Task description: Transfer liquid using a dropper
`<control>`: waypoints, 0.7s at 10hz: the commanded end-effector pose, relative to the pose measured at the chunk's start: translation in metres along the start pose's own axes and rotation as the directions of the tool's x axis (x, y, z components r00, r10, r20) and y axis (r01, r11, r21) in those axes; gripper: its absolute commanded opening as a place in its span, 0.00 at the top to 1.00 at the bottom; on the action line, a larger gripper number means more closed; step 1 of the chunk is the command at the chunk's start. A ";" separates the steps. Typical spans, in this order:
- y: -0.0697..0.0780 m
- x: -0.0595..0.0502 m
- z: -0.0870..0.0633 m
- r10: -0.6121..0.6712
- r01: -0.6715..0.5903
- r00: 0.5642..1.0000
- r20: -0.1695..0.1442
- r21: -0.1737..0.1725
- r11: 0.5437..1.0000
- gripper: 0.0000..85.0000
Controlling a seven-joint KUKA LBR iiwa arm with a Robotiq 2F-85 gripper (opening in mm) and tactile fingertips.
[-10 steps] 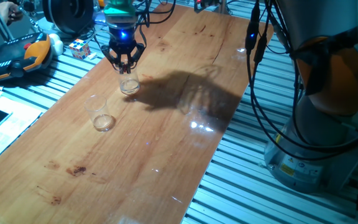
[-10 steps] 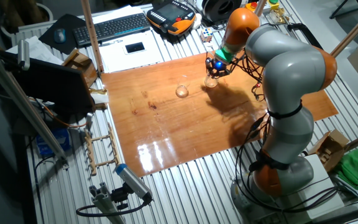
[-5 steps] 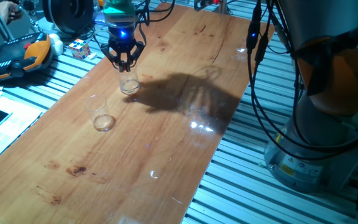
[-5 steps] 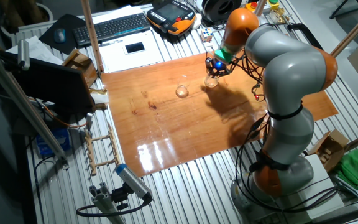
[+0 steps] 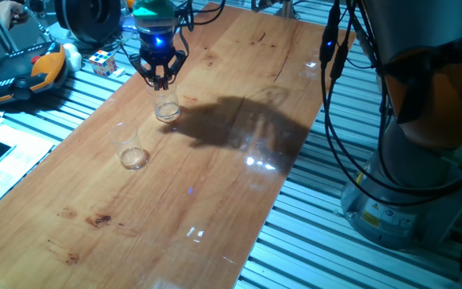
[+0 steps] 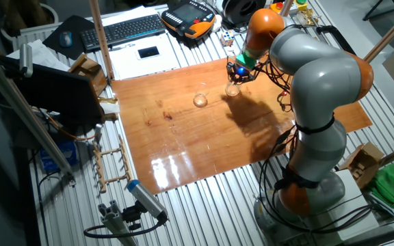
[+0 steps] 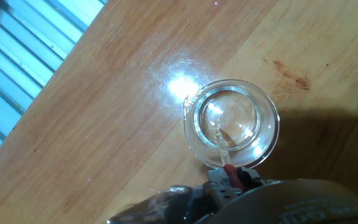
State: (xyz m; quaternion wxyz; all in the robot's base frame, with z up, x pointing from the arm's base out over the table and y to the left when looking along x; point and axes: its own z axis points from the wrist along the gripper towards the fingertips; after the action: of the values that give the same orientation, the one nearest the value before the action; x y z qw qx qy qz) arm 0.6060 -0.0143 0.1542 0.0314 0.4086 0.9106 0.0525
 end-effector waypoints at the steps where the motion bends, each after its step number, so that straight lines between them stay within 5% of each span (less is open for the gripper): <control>1: 0.000 0.000 -0.004 -0.004 0.004 1.000 0.009 0.005 1.000 0.78; 7: 0.002 0.003 -0.036 -0.042 0.041 0.997 0.069 0.022 0.999 0.79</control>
State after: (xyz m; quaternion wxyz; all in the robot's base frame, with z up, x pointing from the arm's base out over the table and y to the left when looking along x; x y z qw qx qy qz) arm 0.6022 -0.0133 0.1923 0.0610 0.3911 0.9179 0.0262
